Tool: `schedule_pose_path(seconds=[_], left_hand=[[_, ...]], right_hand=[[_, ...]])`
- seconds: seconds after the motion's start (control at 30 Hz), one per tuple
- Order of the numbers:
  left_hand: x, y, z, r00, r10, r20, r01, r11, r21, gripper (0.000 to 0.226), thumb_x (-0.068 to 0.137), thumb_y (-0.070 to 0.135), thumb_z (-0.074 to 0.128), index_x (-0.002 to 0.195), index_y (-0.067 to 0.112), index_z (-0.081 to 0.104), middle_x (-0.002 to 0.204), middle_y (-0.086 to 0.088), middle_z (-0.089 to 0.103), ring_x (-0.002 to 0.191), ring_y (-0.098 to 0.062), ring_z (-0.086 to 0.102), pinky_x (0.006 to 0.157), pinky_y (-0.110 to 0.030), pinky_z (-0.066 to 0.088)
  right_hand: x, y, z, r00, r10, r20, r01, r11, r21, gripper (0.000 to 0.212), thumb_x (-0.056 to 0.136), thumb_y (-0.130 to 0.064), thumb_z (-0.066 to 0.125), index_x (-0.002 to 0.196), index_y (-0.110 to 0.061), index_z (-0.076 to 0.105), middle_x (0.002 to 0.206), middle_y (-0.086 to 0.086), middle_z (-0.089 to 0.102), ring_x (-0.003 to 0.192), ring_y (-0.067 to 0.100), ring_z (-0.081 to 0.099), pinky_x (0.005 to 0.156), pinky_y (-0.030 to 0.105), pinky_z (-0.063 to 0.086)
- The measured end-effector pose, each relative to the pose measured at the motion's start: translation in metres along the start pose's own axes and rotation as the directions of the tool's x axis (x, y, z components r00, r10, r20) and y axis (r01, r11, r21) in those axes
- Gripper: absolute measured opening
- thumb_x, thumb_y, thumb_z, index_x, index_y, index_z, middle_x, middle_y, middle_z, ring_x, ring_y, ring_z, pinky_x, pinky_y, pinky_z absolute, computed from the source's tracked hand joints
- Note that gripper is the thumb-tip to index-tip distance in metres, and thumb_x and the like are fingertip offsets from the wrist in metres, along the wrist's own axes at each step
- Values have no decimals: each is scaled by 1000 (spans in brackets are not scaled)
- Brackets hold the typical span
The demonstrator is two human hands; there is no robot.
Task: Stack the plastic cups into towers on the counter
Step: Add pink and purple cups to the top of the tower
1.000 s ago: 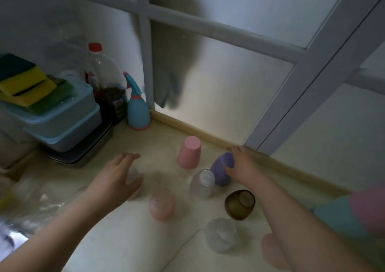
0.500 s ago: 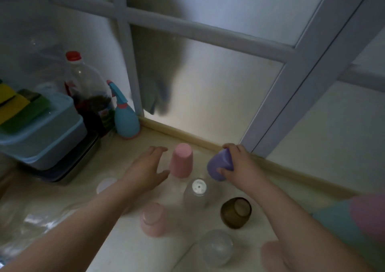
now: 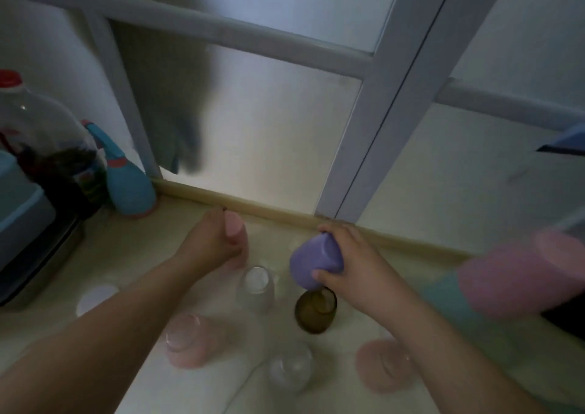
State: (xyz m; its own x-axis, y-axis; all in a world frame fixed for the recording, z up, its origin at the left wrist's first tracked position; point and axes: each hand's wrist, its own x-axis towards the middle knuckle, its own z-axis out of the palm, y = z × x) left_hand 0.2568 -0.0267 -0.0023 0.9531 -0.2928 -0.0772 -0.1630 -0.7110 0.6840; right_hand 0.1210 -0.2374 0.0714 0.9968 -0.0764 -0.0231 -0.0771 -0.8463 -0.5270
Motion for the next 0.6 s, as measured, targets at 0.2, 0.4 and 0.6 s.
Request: schedule_pose_path(seconds=[0.2, 0.4, 0.6], left_hand=[[-30, 75, -65, 983, 182, -22, -179, 981, 78, 64, 62, 17, 77, 117, 15, 44, 108, -10, 53, 93, -28, 55, 73, -34, 47], [-81, 173, -106, 926, 371, -66, -368, 928, 58, 73, 67, 17, 76, 130, 23, 41, 121, -9, 52, 102, -27, 52, 87, -38, 46], [-120, 261, -111, 888, 451, -94, -459, 882, -104, 64, 68, 18, 75, 121, 28, 40, 107, -9, 58, 89, -29, 60, 78, -46, 55]], right_hand=[[-17, -37, -60, 998, -53, -29, 51, 997, -58, 65, 74, -27, 72, 131, -26, 40, 129, 1, 46, 118, 19, 47, 94, 26, 37], [-71, -69, -162, 987, -59, -152, 47, 996, -82, 62, 73, -31, 73, 126, -29, 40, 110, -8, 47, 100, 12, 51, 76, 23, 40], [-128, -66, -256, 950, -136, -283, 97, 984, -147, 52, 71, -31, 74, 117, -33, 50, 116, -8, 55, 102, 13, 53, 79, 25, 41]])
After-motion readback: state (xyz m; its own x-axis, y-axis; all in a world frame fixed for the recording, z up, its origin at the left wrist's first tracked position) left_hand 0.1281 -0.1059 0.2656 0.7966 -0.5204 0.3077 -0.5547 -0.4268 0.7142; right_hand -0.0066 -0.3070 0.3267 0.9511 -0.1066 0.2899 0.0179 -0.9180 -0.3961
